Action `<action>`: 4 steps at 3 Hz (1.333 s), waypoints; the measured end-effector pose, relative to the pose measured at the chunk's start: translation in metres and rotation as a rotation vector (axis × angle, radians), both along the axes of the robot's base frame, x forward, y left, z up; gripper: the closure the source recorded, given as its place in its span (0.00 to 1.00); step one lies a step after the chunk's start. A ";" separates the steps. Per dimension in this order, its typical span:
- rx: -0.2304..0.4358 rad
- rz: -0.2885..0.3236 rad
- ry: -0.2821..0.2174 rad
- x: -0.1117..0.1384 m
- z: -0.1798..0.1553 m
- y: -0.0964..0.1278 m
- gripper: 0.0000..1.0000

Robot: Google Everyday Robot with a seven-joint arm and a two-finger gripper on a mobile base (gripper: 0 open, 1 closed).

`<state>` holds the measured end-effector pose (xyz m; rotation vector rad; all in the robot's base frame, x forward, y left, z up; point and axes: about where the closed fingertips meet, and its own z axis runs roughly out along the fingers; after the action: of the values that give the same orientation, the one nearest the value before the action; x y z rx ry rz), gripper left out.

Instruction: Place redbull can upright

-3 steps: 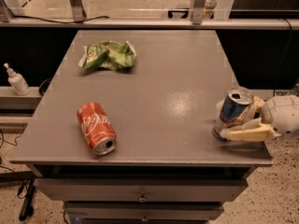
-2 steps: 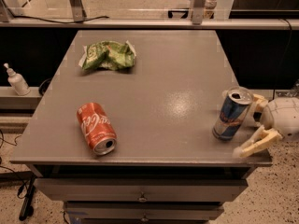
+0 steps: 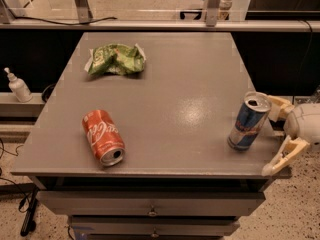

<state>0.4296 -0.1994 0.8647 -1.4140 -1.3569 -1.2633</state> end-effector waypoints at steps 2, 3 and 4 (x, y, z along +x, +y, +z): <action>-0.048 -0.003 -0.056 0.009 0.034 -0.013 0.00; -0.092 0.013 -0.124 0.028 0.064 -0.026 0.00; -0.139 0.021 -0.210 0.051 0.096 -0.039 0.00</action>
Offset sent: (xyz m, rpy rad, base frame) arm 0.0183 -0.0294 0.0677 -0.0887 -0.0848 -0.0064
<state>0.4802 -0.2387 0.9612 -1.3865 -1.6240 -1.3562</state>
